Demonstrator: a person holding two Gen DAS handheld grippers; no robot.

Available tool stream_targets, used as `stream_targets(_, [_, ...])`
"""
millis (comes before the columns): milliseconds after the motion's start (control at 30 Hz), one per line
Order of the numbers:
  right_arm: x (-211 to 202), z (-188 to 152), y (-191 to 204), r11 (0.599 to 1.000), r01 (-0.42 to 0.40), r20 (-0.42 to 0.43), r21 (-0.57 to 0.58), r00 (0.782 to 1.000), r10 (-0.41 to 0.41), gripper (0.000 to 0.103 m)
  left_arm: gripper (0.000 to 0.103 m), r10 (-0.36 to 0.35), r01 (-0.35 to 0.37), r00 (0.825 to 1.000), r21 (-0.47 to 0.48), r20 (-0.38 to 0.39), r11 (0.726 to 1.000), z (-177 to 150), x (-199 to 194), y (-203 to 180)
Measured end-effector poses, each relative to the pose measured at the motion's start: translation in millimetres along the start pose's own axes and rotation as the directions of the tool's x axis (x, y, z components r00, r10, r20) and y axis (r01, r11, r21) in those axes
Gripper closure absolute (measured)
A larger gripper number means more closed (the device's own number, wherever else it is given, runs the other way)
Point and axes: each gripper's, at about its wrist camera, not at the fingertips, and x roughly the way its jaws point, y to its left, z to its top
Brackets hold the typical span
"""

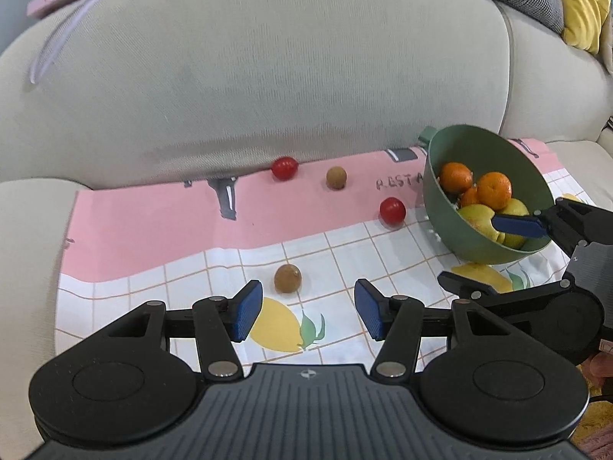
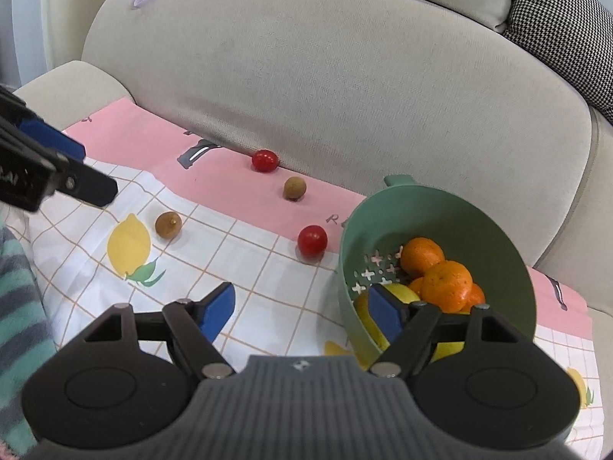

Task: Organize fruits
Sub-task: 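Grasp a small brown fruit with the left gripper while the right gripper grasps a cherry tomato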

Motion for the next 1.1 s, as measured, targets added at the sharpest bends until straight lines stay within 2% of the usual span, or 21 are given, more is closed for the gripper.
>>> stream_targets(233, [16, -1, 16, 0.997, -0.002, 0.019, -0.083, 1.000, 0.004, 0.036, 0.038, -0.024, 0.023, 0.997, -0.018, -0.067, 1.000, -3, 28, 5])
stream_targets(300, [19, -1, 23, 0.992, -0.001, 0.030, -0.126, 1.000, 0.004, 0.043, 0.038, -0.026, 0.024, 0.996, -0.023, -0.081, 0.999, -3, 35, 6])
stream_targets(400, [26, -1, 30, 0.984, 0.002, 0.036, -0.181, 0.999, 0.004, 0.047, 0.038, -0.025, 0.020, 0.995, -0.045, -0.093, 0.999, -3, 46, 10])
stream_targets(567, [42, 2, 42, 0.958, 0.035, 0.039, -0.283, 0.999, -0.024, 0.055, 0.045, -0.026, 0.019, 0.996, -0.080, -0.086, 0.997, 2, 62, 19])
stream_targets(733, [65, 10, 48, 0.923, 0.116, 0.027, -0.368, 0.993, -0.115, 0.059, 0.053, -0.007, 0.000, 0.993, -0.053, -0.118, 0.999, 7, 83, 19])
stream_targets(900, [89, 14, 52, 0.869, 0.182, 0.023, -0.460, 0.981, -0.193, 0.063, 0.056, -0.022, 0.015, 0.991, -0.056, -0.135, 0.998, 7, 99, 22])
stream_targets(1100, [111, 16, 58, 0.807, 0.201, 0.019, -0.555, 0.973, -0.229, 0.065, 0.059, -0.034, 0.024, 0.988, -0.064, -0.151, 0.998, 6, 113, 26])
